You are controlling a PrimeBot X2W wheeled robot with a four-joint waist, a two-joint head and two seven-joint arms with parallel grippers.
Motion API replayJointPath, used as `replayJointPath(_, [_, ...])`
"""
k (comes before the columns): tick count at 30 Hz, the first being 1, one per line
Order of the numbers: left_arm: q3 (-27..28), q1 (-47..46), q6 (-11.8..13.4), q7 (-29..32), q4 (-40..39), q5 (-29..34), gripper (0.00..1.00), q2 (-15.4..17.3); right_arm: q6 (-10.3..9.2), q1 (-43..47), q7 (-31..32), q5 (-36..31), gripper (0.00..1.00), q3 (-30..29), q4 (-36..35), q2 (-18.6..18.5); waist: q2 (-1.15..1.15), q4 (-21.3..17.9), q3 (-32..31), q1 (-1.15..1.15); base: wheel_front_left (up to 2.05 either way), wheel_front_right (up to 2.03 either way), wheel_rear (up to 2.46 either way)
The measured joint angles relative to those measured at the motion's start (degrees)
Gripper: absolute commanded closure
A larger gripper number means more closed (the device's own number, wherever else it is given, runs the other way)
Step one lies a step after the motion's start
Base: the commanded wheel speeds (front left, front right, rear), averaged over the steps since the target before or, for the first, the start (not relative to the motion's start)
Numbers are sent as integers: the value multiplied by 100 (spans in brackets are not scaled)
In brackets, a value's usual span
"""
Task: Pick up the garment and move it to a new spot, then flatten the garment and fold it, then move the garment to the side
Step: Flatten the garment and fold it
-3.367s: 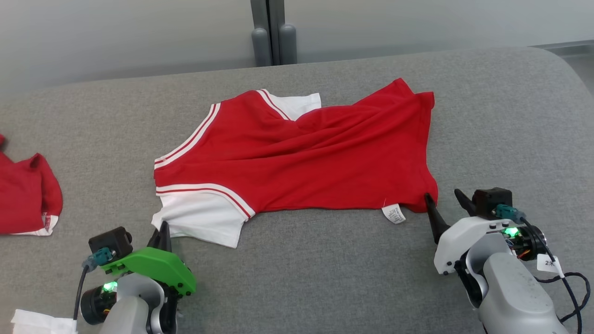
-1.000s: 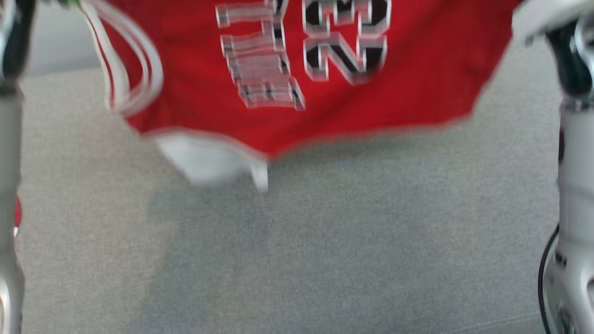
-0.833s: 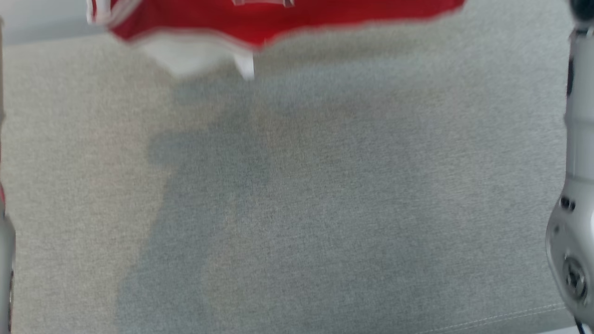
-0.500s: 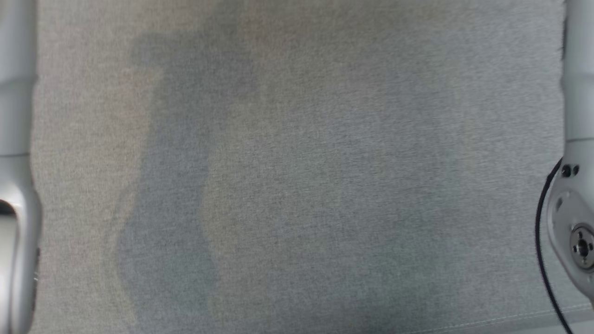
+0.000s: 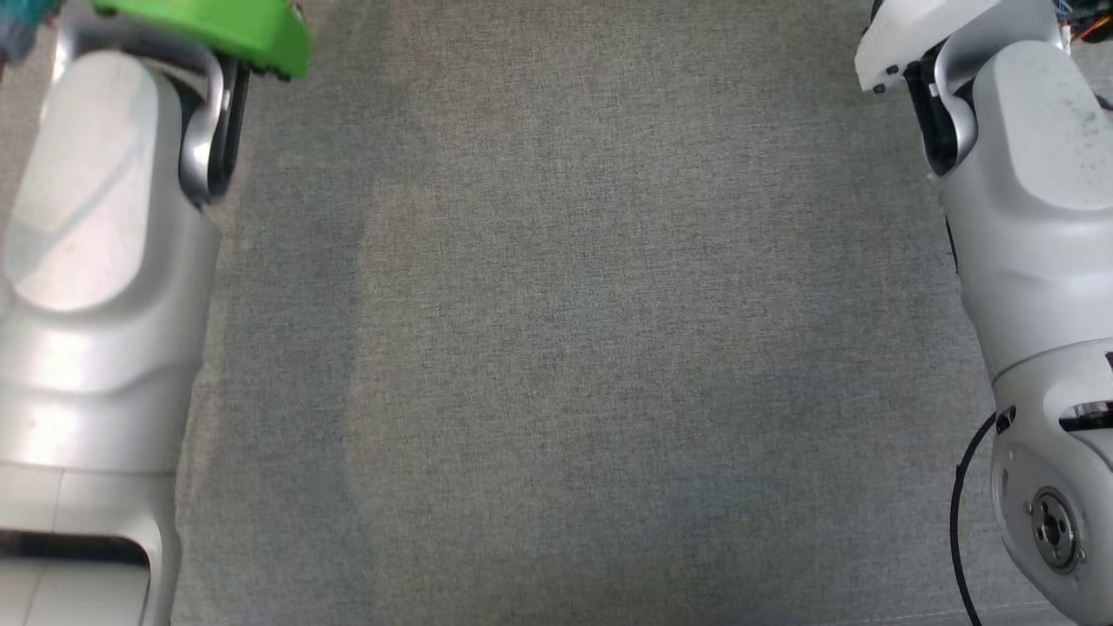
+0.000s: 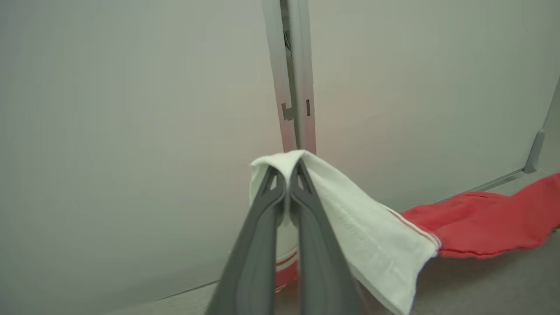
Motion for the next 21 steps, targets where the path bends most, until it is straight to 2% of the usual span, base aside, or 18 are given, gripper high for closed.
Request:
replayJointPath(8, [564,1921,0,0,-1432,-74,100,88,-1,787,-55,679,100,321,-181,41,0,-70,-383,-1,0,0,0])
replayJointPath(13, [681,3076,4,1,-2022,-124,100,83,0,1477,-42,1045,100,479,-349,3,0,-107,-778,-1,0,0,0])
replayJointPath(21, [705,4974,238,93,-2945,-288,100,47,0,2920,344,1541,100,626,-1367,-53,0,-135,-1596,-1,0,0,0])
